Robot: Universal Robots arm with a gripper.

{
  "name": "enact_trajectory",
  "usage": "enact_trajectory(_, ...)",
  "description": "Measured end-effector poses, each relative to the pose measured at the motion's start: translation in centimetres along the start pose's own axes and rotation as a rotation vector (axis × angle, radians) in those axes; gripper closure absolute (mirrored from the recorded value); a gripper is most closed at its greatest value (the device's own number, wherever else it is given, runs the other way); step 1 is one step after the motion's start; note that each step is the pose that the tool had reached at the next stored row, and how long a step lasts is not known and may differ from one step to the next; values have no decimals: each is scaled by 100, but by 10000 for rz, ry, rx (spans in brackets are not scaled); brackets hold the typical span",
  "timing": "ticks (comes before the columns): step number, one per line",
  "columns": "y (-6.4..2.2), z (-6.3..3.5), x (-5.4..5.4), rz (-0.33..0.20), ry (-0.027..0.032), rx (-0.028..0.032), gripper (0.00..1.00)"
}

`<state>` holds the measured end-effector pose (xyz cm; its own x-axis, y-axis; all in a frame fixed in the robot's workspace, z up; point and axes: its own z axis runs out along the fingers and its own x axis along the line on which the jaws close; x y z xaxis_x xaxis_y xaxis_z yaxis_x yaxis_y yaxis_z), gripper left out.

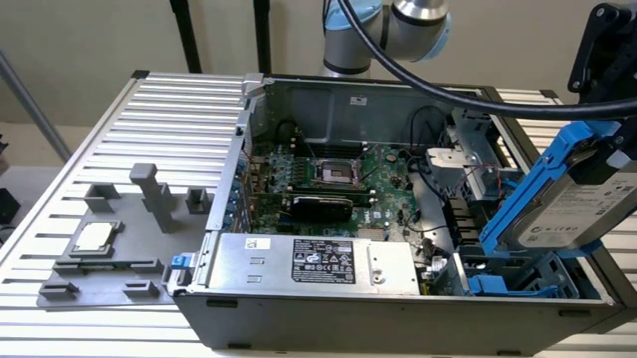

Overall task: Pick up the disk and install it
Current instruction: 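Insert the disk into the insertion slot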

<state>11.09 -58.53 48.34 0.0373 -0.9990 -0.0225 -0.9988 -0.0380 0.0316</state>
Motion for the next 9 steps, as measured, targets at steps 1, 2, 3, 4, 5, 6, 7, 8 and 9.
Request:
enact_trajectory(1,0,0,0,0,1,0,67)
enact_trajectory(2,0,0,0,0,0,0,67)
enact_trajectory(3,0,0,0,0,0,0,67)
enact_trajectory(4,0,0,0,0,0,0,67)
enact_trajectory(5,0,0,0,0,0,0,67)
enact_trajectory(6,0,0,0,0,0,0,67)
enact_trajectory(7,0,0,0,0,0,0,67)
enact_trajectory(8,0,0,0,0,0,0,67)
enact_trajectory(9,0,0,0,0,0,0,67)
